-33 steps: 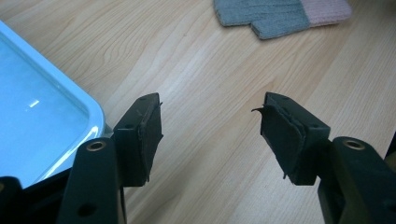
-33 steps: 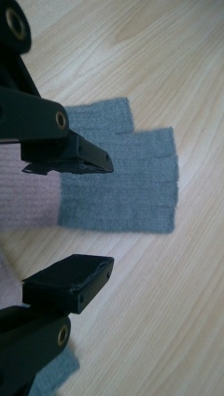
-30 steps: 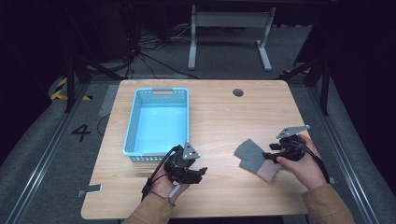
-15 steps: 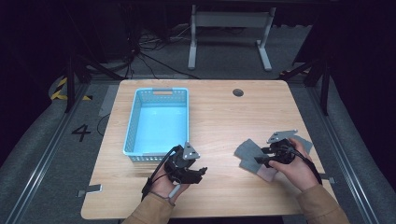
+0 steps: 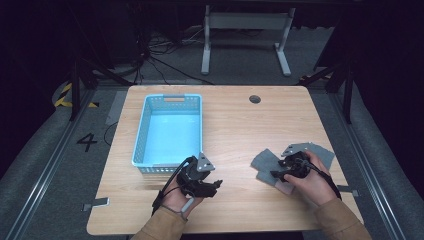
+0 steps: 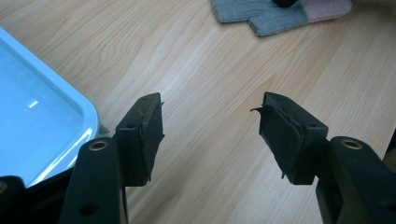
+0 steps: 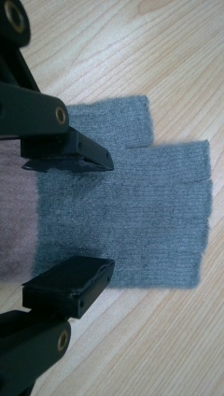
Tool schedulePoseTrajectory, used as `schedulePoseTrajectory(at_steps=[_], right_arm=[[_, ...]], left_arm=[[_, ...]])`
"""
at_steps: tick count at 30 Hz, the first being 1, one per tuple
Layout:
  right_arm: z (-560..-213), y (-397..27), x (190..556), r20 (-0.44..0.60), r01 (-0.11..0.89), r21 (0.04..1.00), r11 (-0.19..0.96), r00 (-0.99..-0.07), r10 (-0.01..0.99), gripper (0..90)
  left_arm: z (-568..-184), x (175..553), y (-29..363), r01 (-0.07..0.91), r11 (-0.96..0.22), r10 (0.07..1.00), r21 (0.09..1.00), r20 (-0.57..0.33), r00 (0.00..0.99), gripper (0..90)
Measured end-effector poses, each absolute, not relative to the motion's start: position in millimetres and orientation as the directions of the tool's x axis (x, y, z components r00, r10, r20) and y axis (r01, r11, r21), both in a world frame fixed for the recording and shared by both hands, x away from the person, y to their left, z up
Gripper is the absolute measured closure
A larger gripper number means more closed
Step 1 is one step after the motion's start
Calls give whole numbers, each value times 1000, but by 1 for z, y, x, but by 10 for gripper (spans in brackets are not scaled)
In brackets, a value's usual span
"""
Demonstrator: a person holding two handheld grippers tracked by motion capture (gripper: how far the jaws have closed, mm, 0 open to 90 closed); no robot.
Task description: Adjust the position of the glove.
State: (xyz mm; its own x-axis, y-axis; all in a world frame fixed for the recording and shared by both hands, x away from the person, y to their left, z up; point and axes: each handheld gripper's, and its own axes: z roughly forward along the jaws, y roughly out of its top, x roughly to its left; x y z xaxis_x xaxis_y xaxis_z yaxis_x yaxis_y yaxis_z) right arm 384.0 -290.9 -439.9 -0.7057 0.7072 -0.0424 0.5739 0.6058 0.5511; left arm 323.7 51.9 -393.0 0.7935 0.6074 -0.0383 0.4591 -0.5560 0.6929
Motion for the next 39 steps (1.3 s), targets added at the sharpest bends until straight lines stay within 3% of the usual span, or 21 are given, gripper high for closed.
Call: schedulePoseTrajectory(at_steps=[6, 14, 17, 26, 39], right_arm=[[-442, -292, 383, -23, 584, 564, 584, -695, 718, 521], [-440, -291, 384, 8, 597, 553, 581, -701, 713, 747], [-439, -291, 385, 13, 597, 548, 585, -706, 708, 780], [-425, -288, 381, -5, 544, 588, 599, -738, 675, 788], [-412, -255, 368, -41, 343, 619, 706, -884, 465, 782]], left_arm=[[-394, 324, 51, 460, -561, 607, 689, -36, 794, 401], [-395, 324, 50, 460, -565, 605, 685, -35, 795, 402], [-394, 324, 50, 459, -564, 604, 686, -36, 796, 402], [-394, 324, 51, 463, -563, 607, 684, -37, 794, 397], [-393, 323, 50, 460, -561, 605, 688, -38, 795, 389]])
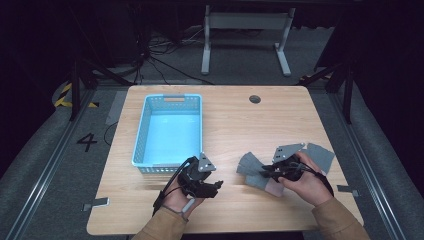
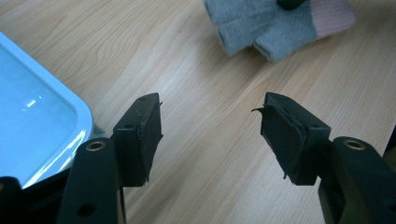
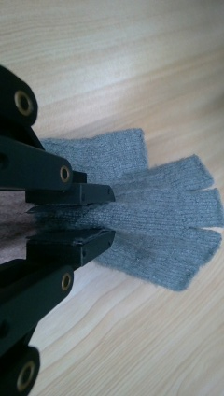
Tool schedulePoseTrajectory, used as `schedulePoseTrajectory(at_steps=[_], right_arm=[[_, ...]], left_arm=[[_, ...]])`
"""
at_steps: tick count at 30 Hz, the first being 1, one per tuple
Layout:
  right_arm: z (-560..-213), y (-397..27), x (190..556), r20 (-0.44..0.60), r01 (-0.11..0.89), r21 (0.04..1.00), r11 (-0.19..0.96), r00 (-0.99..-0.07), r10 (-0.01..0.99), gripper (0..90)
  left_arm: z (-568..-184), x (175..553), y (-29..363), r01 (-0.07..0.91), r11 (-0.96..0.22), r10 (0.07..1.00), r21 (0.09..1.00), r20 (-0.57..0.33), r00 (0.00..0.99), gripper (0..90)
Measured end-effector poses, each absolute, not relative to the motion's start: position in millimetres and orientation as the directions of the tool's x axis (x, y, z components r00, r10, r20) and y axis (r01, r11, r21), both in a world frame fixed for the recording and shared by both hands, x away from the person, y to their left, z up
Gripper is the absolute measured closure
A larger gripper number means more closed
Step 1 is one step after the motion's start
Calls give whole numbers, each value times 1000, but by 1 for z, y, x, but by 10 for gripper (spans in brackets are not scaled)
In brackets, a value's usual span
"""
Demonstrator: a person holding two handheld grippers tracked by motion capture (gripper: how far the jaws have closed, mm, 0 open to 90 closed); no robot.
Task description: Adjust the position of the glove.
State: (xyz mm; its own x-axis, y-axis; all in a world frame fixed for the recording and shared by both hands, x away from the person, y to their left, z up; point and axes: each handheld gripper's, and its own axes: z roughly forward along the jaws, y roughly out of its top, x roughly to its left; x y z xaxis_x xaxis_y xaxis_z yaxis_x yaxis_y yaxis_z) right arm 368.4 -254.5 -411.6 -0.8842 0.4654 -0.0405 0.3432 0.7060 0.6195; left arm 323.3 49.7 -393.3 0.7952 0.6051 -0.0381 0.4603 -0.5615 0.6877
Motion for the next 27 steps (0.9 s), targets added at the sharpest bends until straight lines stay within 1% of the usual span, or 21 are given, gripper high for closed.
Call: schedulePoseTrajectory(at_steps=[6, 9, 11, 12, 13, 14, 16, 17, 20, 22, 24, 27], right_arm=[[-422, -243, 368, -28, 275, 608, 745, -930, 366, 778], [-430, -238, 369, -43, 241, 601, 762, -943, 331, 757], [-435, -235, 369, -48, 236, 608, 758, -942, 332, 705], [-436, -235, 369, -58, 229, 614, 755, -942, 332, 697], [-436, -235, 368, -64, 226, 621, 751, -940, 336, 654], [-435, -236, 368, -69, 224, 632, 742, -937, 342, 629], [-431, -241, 365, -55, 241, 658, 713, -930, 364, 631], [-428, -243, 364, -48, 249, 670, 700, -926, 375, 652], [-421, -251, 359, -1, 291, 675, 678, -918, 396, 786], [-419, -255, 356, 37, 317, 672, 670, -917, 397, 842], [-418, -260, 352, 74, 333, 659, 674, -921, 383, 886], [-419, -264, 348, 98, 341, 652, 677, -923, 371, 895]], left_arm=[[-393, 323, 49, 459, -564, 604, 686, -36, 796, 388], [-393, 323, 49, 460, -563, 605, 687, -37, 795, 389], [-393, 323, 49, 458, -560, 605, 690, -37, 795, 389], [-393, 323, 49, 457, -562, 603, 689, -37, 797, 389], [-392, 323, 48, 456, -560, 602, 691, -38, 797, 389], [-392, 323, 48, 456, -560, 601, 692, -39, 798, 389], [-391, 324, 47, 450, -563, 597, 693, -36, 802, 389], [-391, 324, 46, 452, -561, 597, 693, -39, 801, 389], [-390, 325, 43, 447, -564, 590, 694, -40, 806, 390], [-389, 326, 41, 440, -567, 583, 697, -38, 812, 391], [-388, 327, 38, 433, -569, 575, 699, -37, 817, 393], [-387, 329, 35, 426, -575, 565, 699, -37, 824, 394]])
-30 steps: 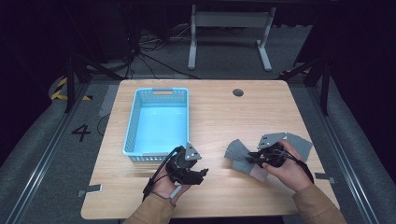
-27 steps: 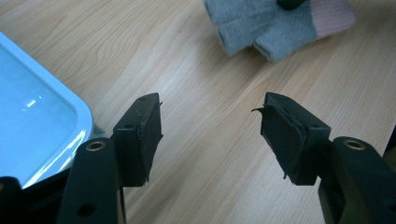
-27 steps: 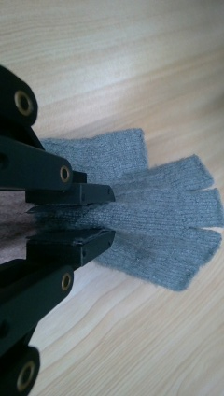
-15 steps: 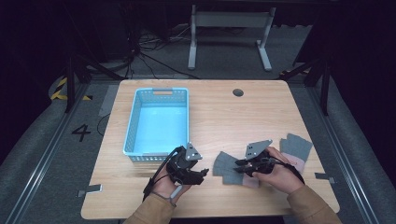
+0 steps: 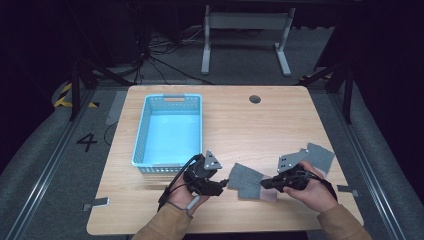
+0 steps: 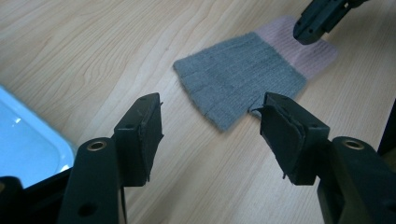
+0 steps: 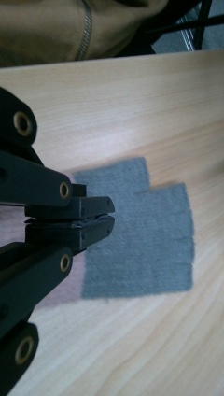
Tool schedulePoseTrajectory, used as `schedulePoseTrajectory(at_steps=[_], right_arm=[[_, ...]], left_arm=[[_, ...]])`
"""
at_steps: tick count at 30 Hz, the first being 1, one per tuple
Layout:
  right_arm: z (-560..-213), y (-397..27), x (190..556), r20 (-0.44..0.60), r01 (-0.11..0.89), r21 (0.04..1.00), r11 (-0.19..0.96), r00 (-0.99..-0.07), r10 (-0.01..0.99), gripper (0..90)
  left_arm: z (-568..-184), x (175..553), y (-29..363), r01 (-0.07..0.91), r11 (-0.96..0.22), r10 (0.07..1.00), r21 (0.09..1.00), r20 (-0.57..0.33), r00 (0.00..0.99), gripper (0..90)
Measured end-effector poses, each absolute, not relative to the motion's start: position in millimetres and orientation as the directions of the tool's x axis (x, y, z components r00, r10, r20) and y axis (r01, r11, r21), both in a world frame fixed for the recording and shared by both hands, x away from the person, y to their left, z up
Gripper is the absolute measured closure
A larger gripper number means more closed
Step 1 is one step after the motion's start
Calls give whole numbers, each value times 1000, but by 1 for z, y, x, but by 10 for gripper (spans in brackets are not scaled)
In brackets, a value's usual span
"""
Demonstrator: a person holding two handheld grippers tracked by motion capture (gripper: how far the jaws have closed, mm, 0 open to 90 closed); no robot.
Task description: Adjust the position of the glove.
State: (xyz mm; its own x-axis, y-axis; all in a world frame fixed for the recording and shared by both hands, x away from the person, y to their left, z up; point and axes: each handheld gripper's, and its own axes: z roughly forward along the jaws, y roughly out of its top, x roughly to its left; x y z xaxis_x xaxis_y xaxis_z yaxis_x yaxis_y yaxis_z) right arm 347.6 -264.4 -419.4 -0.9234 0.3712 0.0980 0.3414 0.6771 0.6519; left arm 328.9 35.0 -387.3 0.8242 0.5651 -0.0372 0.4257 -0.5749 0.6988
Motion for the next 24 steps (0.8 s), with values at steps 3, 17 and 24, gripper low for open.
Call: schedulePoseTrajectory(at_steps=[3, 17, 24], right_arm=[[-422, -267, 341, 113, 339, 645, 685, -929, 353, 898], [-439, -264, 326, 151, 310, 593, 743, -949, 275, 899], [-443, -265, 326, 146, 312, 573, 758, -949, 280, 900]], left_arm=[[-387, 331, 31, 416, -579, 555, 701, -34, 831, 394], [-385, 336, 21, 400, -590, 530, 702, -37, 847, 394], [-385, 336, 20, 396, -592, 526, 702, -35, 850, 394]])
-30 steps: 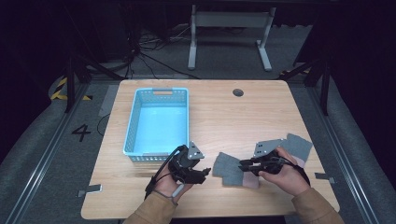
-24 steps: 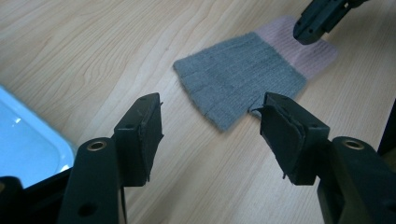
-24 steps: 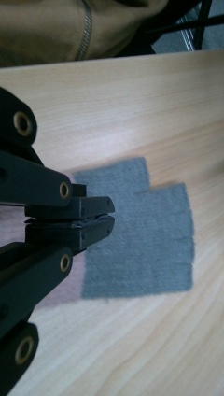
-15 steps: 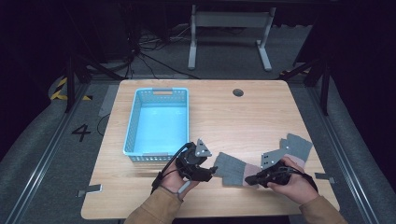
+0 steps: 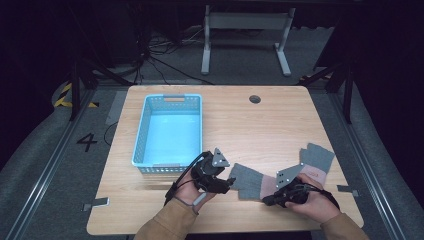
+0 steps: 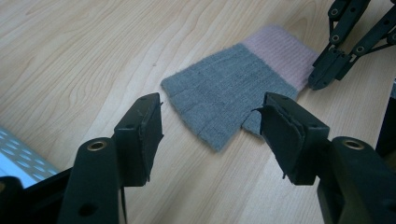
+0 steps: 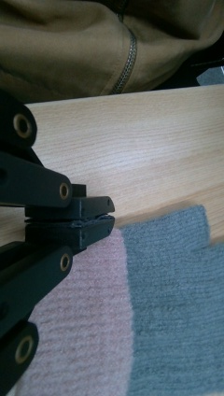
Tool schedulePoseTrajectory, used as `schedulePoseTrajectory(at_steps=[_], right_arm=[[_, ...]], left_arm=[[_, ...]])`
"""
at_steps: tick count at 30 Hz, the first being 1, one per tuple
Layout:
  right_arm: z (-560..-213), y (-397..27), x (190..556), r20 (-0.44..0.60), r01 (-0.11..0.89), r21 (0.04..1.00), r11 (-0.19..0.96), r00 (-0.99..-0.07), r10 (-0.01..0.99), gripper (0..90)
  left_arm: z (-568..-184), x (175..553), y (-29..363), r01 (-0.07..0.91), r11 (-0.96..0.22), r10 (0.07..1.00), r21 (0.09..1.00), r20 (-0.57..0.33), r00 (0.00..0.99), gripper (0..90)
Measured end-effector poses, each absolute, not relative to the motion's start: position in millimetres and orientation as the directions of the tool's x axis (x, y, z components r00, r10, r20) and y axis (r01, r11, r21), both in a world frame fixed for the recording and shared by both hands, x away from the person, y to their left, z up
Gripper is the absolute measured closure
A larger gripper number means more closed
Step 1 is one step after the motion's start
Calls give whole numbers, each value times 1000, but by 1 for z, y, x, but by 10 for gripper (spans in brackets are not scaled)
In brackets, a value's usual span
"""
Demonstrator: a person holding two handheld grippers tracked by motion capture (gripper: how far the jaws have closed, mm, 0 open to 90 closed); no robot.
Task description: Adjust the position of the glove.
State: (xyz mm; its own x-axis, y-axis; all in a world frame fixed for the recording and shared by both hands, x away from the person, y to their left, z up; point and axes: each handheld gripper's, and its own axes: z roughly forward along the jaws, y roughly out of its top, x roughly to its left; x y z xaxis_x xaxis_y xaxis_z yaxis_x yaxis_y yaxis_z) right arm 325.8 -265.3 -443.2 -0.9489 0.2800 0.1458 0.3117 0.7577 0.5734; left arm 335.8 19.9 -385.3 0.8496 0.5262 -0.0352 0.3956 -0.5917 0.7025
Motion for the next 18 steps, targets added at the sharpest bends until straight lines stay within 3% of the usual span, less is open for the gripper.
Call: schedulePoseTrajectory(at_steps=[18], right_arm=[[-445, -273, 333, 86, 349, 573, 741, -926, 368, 899]], left_arm=[[-385, 336, 21, 399, -590, 531, 702, -35, 847, 394]])
